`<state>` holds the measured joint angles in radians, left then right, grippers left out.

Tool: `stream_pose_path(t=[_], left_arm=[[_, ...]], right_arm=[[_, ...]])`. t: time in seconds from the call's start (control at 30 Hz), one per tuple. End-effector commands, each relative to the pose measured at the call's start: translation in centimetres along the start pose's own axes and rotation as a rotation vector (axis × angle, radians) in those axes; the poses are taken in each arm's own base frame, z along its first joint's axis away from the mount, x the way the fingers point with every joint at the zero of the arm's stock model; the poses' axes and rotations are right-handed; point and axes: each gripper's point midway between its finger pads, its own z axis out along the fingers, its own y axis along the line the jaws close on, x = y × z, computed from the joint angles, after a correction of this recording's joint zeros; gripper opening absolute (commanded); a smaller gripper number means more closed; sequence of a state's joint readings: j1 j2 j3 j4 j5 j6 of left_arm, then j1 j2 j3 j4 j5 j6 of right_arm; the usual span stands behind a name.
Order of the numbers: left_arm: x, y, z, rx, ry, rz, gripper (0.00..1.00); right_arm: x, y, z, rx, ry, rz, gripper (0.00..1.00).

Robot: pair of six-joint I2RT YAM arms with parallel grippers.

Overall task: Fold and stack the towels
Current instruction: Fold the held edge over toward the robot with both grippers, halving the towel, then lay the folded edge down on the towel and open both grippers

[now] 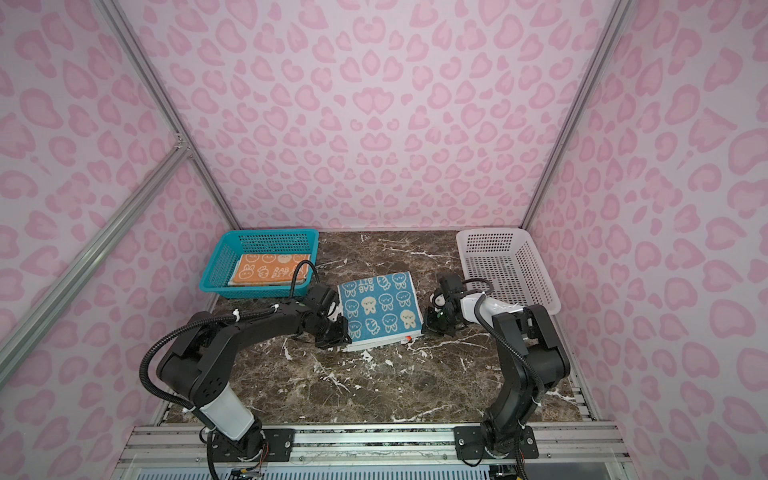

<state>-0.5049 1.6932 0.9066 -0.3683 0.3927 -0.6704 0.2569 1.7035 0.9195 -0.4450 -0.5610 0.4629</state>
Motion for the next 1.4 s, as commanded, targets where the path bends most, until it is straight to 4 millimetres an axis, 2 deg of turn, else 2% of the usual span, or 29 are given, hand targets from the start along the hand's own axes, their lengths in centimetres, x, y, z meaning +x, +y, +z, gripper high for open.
stream_pose_path(t=[0.0, 0.13, 0.23, 0.57, 1.13, 1.37], left_arm=[[-0.6, -0.8, -1.6, -0.001, -0.031, 0.017, 0.02], [-0.8, -2.2, -3.1, 0.036, -0.053, 0.023, 0.03], [-0.5, -2.4, -3.3, 0.04, -0.057, 0.022, 0.03], [2.3, -0.4, -0.6, -0.003, -0.004, 0.004, 0.03], [2.8, 1.7, 0.3, -0.091, 0.02, 0.013, 0.03], [3.0, 1.9, 0.5, -0.098, 0.029, 0.022, 0.11]], right_arm=[[-0.6, 0.4, -1.1, 0.008, -0.038, -0.024, 0.0], [-0.9, 1.0, -2.7, 0.012, -0.065, -0.041, 0.0], [-0.9, 0.7, -3.0, 0.024, -0.068, -0.044, 0.0], [0.5, -1.6, -0.5, 0.043, -0.024, -0.005, 0.0], [1.6, -2.9, 0.4, 0.084, -0.007, -0.003, 0.0], [1.8, -3.0, 0.2, 0.104, -0.013, -0.008, 0.0]])
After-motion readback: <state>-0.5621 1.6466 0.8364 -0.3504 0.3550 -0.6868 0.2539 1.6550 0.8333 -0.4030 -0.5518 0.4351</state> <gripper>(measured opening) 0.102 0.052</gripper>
